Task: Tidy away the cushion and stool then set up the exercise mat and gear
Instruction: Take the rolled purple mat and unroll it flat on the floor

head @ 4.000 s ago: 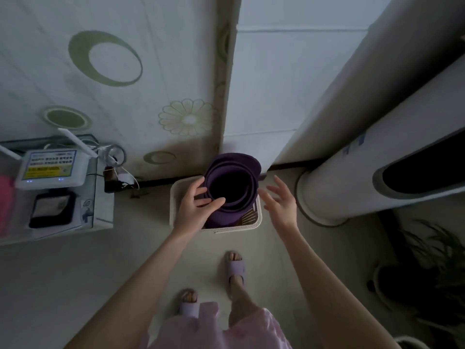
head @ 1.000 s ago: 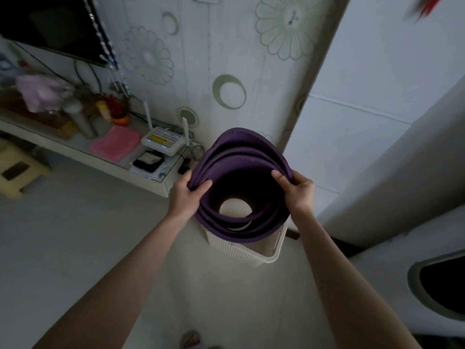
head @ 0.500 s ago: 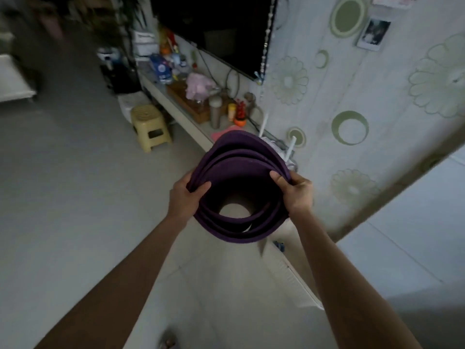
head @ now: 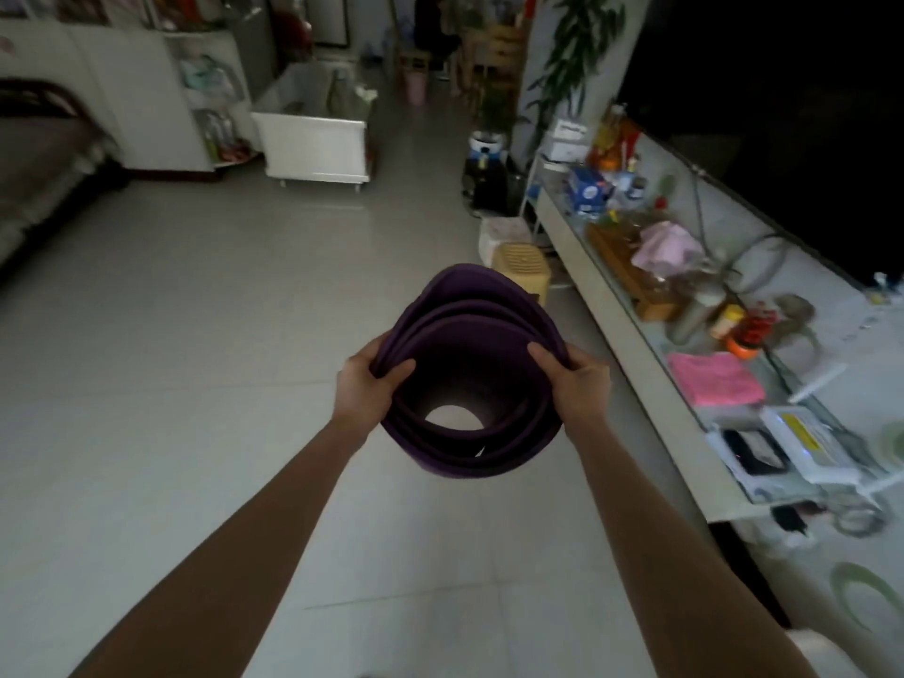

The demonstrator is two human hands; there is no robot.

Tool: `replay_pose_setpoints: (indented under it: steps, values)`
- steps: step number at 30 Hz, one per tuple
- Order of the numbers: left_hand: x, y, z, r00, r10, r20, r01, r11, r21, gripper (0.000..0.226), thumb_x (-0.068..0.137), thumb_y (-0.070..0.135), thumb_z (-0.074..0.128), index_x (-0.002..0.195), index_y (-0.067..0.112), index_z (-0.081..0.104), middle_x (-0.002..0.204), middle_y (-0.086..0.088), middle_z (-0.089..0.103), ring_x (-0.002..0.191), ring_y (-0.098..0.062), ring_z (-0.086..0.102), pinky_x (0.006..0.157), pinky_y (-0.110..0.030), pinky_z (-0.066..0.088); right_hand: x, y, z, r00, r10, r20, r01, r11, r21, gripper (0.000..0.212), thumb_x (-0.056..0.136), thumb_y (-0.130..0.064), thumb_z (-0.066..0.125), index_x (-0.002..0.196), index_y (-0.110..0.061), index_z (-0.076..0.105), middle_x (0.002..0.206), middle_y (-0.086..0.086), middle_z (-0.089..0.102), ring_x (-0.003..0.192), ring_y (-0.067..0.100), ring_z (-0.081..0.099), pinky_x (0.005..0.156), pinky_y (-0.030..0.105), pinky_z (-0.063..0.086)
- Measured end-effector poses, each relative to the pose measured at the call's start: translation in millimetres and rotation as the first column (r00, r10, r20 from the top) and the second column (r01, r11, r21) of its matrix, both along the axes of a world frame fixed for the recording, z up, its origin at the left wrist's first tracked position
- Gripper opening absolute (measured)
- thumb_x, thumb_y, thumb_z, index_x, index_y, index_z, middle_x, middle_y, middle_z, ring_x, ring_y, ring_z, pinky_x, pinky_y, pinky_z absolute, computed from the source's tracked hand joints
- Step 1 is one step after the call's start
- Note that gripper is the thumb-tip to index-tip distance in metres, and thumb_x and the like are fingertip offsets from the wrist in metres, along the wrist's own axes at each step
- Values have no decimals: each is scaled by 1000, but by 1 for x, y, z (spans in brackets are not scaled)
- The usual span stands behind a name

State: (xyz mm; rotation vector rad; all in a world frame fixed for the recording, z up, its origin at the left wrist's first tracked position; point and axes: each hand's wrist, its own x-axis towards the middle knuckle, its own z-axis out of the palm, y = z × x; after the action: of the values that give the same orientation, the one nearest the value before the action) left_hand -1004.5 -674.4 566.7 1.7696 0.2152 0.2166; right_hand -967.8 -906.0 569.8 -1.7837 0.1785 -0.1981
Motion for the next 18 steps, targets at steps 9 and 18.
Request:
replay_pose_setpoints:
  steps: [9,18]
  values:
    - [46,201,-4,970,242,-9,-242,970,7,36,87,13,65,122,15,59,102,1,65,94,-17,62,86,-28,50,103,217,-9,971,235,33,-236,971,28,10,79,-28,74,89,-26,73,80,-4,73,80,17,68,77,32,56]
    - [102,350,-21,915,399,-61,-400,917,6,35,86,15,66,121,16,59,102,-1,66,97,-20,63,88,-34,52,200,387,-34,928,372,17,-372,927,50,20,77,-27,77,91,-13,76,76,-3,72,67,10,63,66,23,49]
